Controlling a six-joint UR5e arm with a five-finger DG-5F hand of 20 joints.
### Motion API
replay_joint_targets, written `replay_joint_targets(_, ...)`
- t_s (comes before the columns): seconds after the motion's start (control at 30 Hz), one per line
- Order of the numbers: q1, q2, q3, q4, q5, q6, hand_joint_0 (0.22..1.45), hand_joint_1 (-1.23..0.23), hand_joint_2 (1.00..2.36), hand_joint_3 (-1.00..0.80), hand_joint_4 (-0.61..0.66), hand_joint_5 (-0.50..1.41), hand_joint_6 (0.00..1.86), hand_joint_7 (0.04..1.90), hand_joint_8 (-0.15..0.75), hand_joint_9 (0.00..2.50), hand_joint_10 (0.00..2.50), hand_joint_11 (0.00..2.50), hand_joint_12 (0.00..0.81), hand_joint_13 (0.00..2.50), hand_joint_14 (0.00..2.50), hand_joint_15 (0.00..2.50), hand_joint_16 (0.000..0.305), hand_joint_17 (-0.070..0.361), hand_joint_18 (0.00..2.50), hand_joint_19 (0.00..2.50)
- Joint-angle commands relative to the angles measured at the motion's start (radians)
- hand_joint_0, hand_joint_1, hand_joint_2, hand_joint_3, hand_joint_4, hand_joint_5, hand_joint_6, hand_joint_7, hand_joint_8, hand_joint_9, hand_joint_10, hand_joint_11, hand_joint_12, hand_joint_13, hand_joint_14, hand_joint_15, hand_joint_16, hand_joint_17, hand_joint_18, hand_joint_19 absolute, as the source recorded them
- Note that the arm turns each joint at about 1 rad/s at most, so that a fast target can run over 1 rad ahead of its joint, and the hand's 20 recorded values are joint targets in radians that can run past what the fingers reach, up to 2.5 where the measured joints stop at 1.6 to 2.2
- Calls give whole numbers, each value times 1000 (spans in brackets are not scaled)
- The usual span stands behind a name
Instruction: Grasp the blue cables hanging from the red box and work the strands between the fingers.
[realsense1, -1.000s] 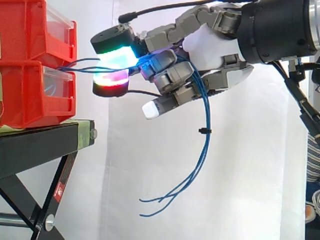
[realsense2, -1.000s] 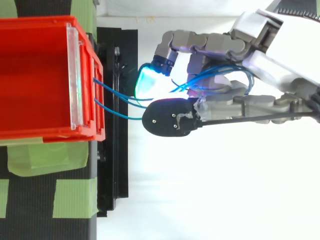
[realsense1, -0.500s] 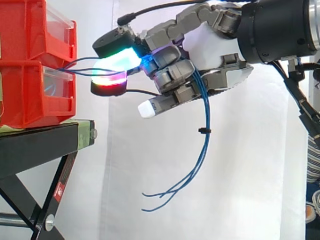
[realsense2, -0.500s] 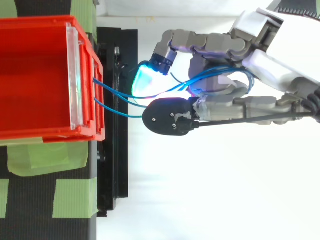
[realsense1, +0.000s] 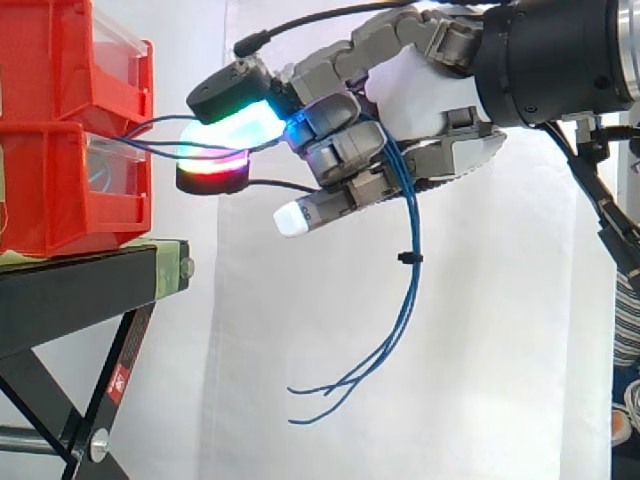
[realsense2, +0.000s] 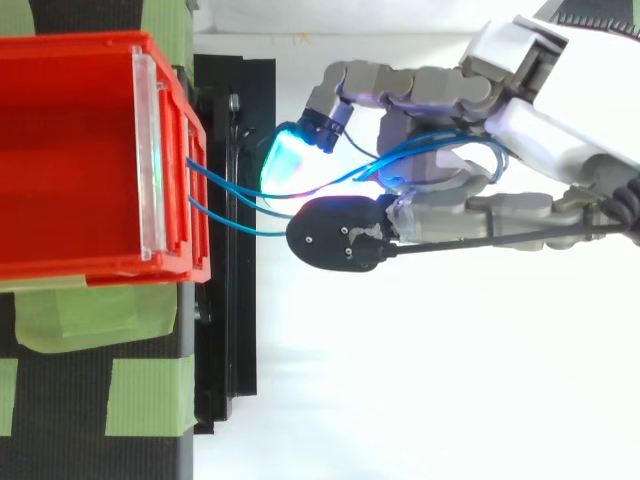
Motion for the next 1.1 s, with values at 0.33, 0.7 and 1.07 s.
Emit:
replay_joint_targets(0.33,2,0,0,0,1,0,1223,-735,1005,65,334,680,21,1101,341,543,2500,2500,445,542,2500,1974,55,124,765,460)
replay_joint_targets(0.7,0,0,0,-3,1,15,1210,-715,1008,-49,295,617,21,1140,364,501,2500,2500,447,495,2500,1909,53,120,697,483)
replay_joint_targets(1.07,0,0,0,-3,1,17,1202,-720,1008,35,311,621,21,1154,376,530,2500,2500,448,493,2500,1932,54,121,695,497)
